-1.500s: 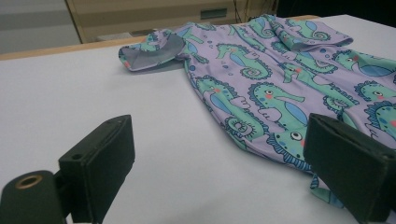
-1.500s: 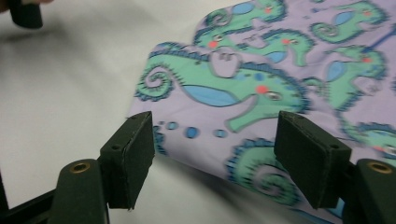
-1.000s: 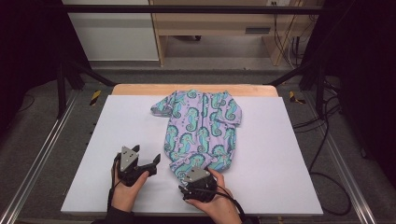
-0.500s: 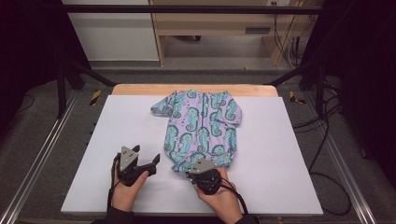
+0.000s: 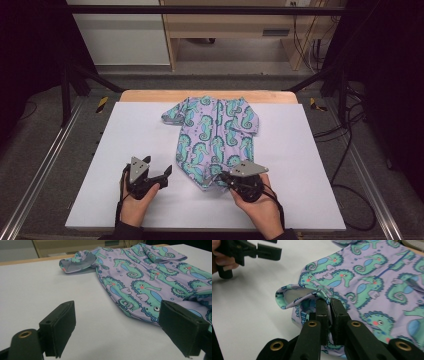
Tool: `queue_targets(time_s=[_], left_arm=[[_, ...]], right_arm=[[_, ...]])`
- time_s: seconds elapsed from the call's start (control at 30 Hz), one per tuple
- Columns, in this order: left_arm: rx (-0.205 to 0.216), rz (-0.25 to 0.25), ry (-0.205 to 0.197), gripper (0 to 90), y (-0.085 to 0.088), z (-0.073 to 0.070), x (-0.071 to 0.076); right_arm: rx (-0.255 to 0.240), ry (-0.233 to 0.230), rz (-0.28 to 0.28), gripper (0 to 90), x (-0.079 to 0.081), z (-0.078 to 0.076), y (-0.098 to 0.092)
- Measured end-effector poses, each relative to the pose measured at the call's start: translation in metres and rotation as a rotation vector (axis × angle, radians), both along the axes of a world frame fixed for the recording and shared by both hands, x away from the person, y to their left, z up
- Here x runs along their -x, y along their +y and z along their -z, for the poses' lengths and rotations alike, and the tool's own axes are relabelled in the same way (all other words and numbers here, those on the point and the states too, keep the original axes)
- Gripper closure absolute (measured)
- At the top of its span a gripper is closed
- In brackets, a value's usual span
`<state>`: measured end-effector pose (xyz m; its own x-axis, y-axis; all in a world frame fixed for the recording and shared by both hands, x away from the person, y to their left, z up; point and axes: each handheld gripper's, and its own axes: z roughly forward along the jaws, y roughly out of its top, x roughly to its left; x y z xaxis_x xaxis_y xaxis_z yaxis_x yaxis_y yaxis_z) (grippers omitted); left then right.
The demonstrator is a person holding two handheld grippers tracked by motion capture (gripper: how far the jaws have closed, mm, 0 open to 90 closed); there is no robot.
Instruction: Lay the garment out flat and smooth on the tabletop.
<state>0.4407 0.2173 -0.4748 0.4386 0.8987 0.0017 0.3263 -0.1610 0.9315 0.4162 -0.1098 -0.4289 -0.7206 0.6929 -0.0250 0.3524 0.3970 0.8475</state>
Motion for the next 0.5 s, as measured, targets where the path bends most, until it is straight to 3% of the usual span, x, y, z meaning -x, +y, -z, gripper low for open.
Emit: queue_targets(time_s=[0.07, 0.23, 0.5], left_arm=[[-0.001, 0.001, 0.000, 14.9, 0.000, 0.000, 0.000], [-0.003, 0.005, 0.004, 15.1, -0.001, 0.000, 0.000], [-0.004, 0.004, 0.006, 15.3, -0.001, 0.000, 0.000]], right_arm=[[-0.013, 0.000, 0.010, 86.2, 0.001, -0.006, -0.008], [0.006, -0.023, 0.030, 86.3, 0.003, -0.019, -0.027], [0.032, -0.010, 0.093, 86.5, 0.000, -0.018, -0.065]])
